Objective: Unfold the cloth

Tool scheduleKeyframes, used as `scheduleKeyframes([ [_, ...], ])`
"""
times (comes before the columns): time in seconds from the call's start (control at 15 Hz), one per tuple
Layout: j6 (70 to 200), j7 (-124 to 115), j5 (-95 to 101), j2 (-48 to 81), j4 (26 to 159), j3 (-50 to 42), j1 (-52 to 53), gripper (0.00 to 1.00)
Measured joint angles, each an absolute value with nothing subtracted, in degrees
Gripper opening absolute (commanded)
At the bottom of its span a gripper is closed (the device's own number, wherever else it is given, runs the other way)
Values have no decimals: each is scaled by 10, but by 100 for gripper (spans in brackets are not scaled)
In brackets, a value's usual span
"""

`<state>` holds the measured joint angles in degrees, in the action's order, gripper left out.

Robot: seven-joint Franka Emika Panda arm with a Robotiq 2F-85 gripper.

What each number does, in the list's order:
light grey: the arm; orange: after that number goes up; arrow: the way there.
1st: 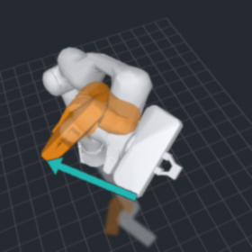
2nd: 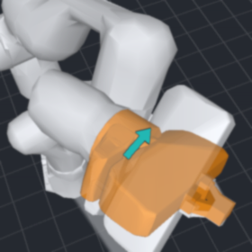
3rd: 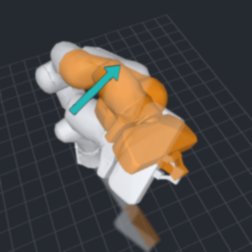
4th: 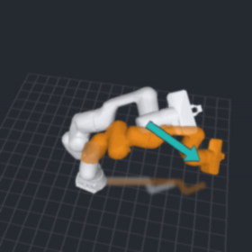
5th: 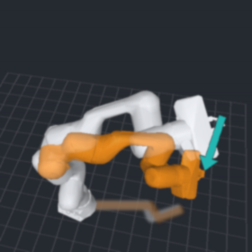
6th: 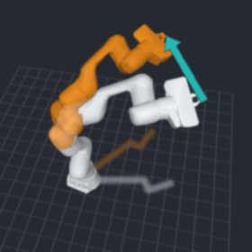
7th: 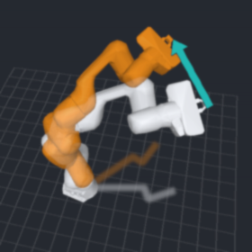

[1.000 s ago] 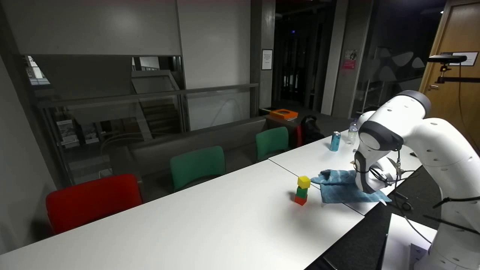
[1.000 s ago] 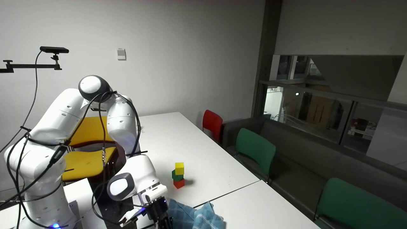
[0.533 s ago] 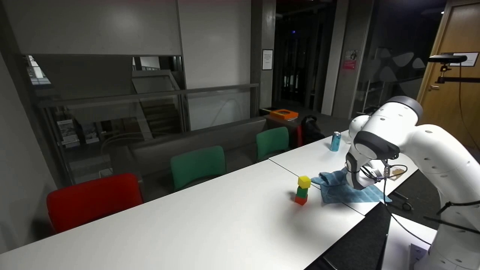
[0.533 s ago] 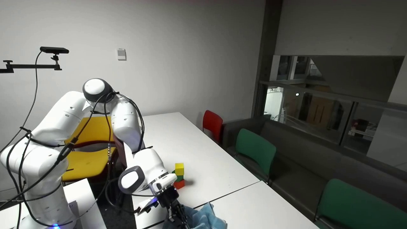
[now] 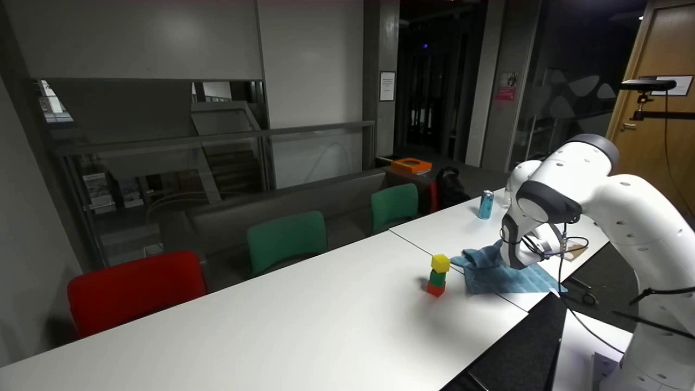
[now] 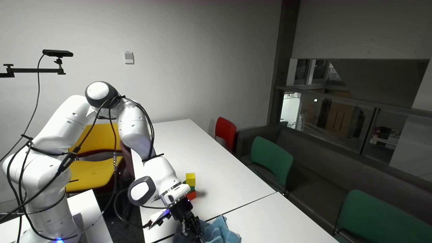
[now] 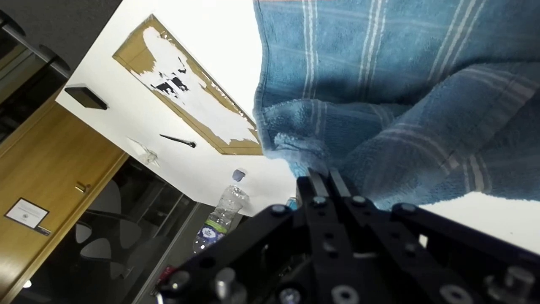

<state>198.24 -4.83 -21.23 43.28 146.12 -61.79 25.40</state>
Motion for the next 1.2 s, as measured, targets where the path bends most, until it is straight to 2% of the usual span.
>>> scheduleKeyframes([
  [0.6,1982,-42,-165,372,1393,-606,170,1],
  [1.0,1982,-10,-97,303,1348,-547,82,1],
  [1.07,1982,-5,-88,292,1344,-533,66,29],
  [1.13,1982,-1,-80,284,1342,-518,50,32],
  [1.2,1982,2,-73,277,1341,-503,34,38],
])
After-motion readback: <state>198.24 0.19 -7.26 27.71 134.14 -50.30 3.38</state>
